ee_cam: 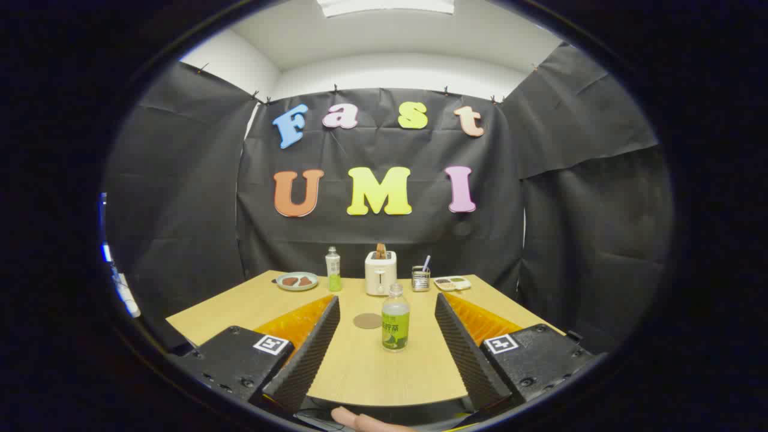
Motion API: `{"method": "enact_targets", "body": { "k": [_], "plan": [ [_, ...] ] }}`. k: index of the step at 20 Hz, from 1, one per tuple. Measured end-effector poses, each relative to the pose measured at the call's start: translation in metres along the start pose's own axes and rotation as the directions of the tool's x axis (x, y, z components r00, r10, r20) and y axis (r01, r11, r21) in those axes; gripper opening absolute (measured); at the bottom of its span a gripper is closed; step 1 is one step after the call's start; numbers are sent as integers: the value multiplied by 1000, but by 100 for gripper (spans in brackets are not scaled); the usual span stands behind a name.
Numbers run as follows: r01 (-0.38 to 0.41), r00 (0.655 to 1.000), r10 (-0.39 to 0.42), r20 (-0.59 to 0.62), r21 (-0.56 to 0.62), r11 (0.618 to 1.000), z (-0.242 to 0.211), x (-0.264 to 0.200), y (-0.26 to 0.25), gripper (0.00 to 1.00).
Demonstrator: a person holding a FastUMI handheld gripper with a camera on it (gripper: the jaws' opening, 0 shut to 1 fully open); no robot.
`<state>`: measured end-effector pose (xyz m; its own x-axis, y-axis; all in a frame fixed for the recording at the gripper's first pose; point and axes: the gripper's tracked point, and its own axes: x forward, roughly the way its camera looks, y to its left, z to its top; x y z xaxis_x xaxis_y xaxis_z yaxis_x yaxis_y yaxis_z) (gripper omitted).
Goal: Take the bottle from table, then pour the juice into the cup, finally place the bottle on the coaster
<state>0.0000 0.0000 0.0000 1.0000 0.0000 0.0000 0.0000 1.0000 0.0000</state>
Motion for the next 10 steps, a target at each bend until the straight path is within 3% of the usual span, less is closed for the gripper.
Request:
{"method": "enact_targets", "body": {
  "k": [10],
  "plan": [
    [8, 1000, -8, -25, -1, 1000, -7, 3, -6, 100]
  ]
}}
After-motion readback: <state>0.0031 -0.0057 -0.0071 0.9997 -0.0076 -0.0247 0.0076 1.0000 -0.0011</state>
